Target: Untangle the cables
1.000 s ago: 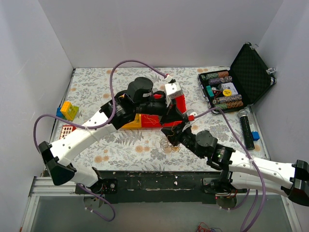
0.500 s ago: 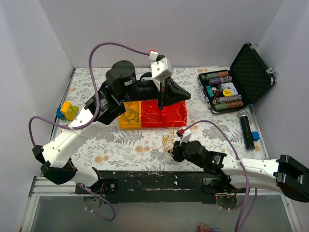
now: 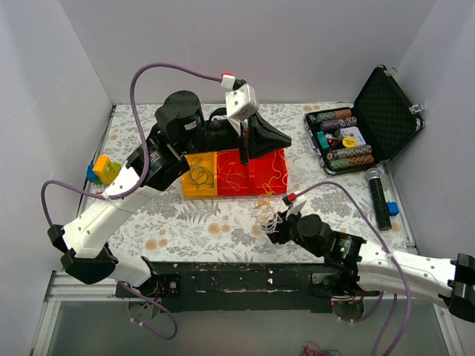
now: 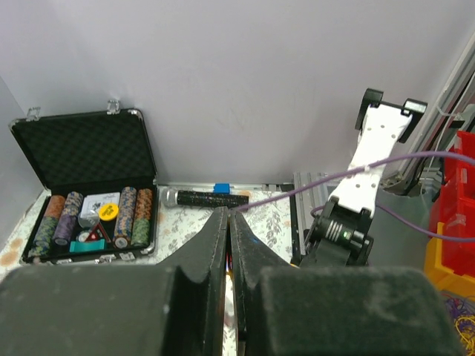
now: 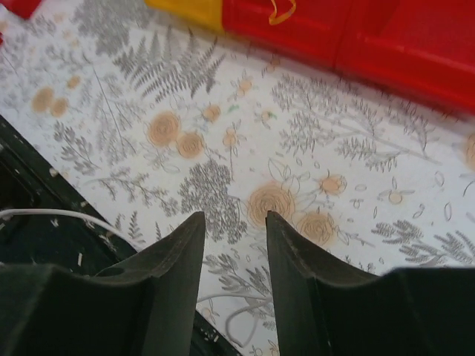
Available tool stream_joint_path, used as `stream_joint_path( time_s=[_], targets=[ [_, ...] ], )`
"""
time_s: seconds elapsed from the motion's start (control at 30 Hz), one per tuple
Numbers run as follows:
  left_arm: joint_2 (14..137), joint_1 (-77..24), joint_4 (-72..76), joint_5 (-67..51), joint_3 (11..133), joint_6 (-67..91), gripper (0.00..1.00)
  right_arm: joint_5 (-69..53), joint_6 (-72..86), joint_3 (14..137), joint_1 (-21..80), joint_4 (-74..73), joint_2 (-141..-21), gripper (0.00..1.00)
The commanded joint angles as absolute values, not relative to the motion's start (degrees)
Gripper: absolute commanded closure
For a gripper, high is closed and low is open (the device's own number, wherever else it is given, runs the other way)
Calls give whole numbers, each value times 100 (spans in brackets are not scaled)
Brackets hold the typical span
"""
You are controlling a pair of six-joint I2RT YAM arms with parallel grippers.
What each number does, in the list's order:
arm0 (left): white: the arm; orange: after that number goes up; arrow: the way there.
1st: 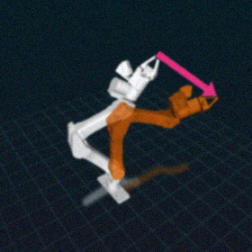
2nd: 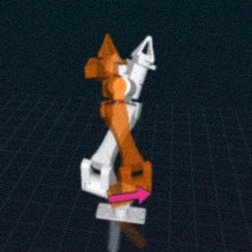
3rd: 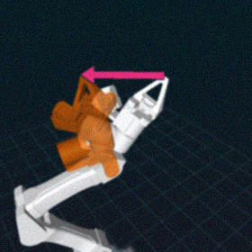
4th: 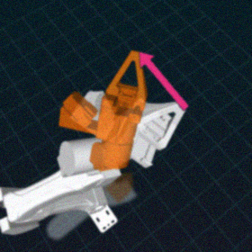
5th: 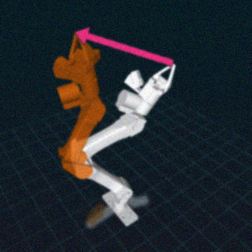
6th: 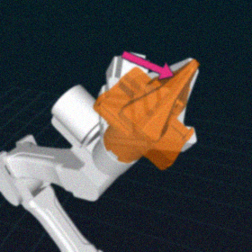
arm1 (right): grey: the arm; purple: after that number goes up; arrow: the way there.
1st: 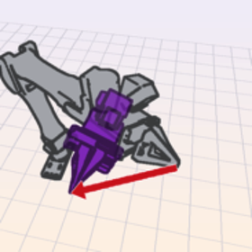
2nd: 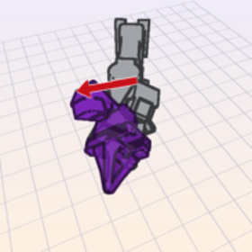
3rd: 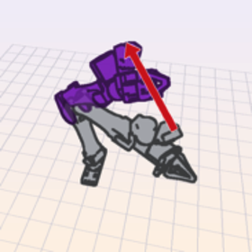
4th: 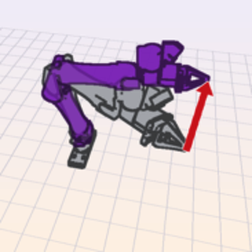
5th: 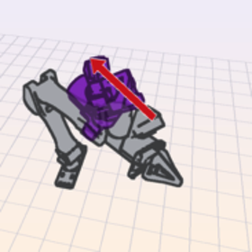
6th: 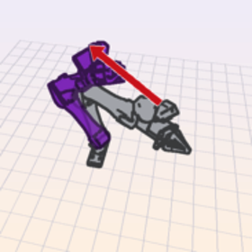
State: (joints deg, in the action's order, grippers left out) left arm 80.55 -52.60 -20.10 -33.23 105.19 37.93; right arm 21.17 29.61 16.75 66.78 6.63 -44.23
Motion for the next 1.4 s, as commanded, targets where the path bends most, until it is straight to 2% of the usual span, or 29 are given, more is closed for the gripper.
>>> stream_joint_path(
  time_s=[0.0, 0.23, 0.5, 0.77, 0.93, 1.13, 1.23, 1.33, 1.37],
  targets=[
    [7831, -5221, -2030, -3296, 10363, 3736, 100, 2592, 2497, 2433, 6697, 125, -3842, 50],
    [7743, -5212, -2083, -3182, 9976, 3595, 100, 2979, 1996, 3163, 6697, -799, -3402, 33],
    [7682, -5221, -2092, -3226, 9615, 3525, 100, 2585, 1486, 3858, 6706, -651, -3216, 18],
    [7708, -5221, -2136, -3269, 9483, 3524, 100, 2610, 1099, 4166, 6697, -124, -3366, 16],
    [7787, -5221, -2127, -3392, 9606, 3621, 100, 2408, 958, 4298, 6706, 430, -3918, 17],
    [7840, -5221, -2127, -3612, 9879, 3648, 100, 2786, 879, 4158, 6697, 922, -4429, 26],
    [7857, -5221, -2136, -3560, 10098, 3569, 100, 2760, 1010, 4008, 6697, 941, -4605, 39],
    [7884, -5221, -2127, -3384, 10326, 3411, 100, 2663, 1343, 3666, 6697, 949, -4702, 59],
    [7892, -5221, -2101, -3332, 10379, 3367, 100, 2628, 1458, 3526, 6697, 967, -4728, 62]
  ],
)
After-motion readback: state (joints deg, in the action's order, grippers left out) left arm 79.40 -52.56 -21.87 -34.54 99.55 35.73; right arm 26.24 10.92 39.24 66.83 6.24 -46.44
